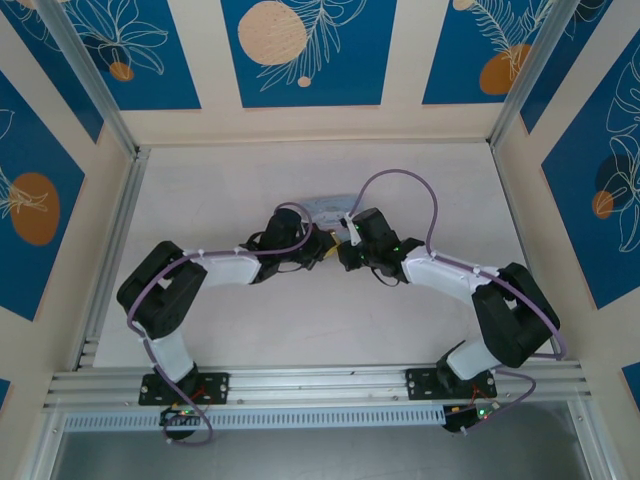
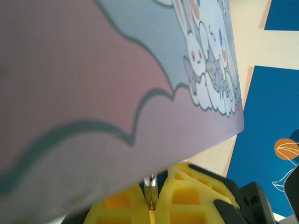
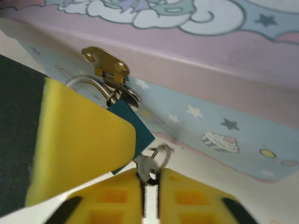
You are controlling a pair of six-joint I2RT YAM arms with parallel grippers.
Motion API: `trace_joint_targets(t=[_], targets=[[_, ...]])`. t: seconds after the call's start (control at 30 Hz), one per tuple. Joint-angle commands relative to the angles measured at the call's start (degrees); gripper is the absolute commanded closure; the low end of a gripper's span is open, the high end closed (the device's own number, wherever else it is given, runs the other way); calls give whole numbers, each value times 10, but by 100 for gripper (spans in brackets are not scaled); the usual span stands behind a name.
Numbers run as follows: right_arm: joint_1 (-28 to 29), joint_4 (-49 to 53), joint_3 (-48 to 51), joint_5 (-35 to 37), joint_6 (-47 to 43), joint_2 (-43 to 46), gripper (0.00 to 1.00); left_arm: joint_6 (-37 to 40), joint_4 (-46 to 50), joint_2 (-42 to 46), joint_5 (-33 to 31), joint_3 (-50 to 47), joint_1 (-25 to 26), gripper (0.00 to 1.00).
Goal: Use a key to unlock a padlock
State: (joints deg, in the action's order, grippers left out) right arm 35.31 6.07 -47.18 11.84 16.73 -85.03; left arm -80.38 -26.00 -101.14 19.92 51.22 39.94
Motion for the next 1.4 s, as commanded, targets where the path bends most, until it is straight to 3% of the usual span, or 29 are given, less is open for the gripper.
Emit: trace_joint_targets(t=[0.0, 0.1, 0.2, 0.4, 0.57, 0.9, 1.37], targets=[[3, -14, -23, -11, -7, 2, 92, 15, -10, 16, 23, 9, -1, 100], [-4, -13, -19, -47, -4, 14, 98, 14, -14, 14, 21, 2, -1, 100], [-18, -16, -6, -102, 9, 28, 96, 14, -18, 12, 19, -2, -1, 100], [-30, -21, 31, -109, 15, 69, 67, 10, -21, 6, 21, -2, -3, 100], [-31, -13, 35, -85, -24, 69, 58, 13, -3, 12, 30, 8, -3, 100], [-24, -29, 26, -53, -75, 38, 63, 36, 55, 32, 50, 27, -11, 100], [-2, -43, 1, -29, -84, -6, 71, 39, 63, 31, 59, 38, -12, 100]])
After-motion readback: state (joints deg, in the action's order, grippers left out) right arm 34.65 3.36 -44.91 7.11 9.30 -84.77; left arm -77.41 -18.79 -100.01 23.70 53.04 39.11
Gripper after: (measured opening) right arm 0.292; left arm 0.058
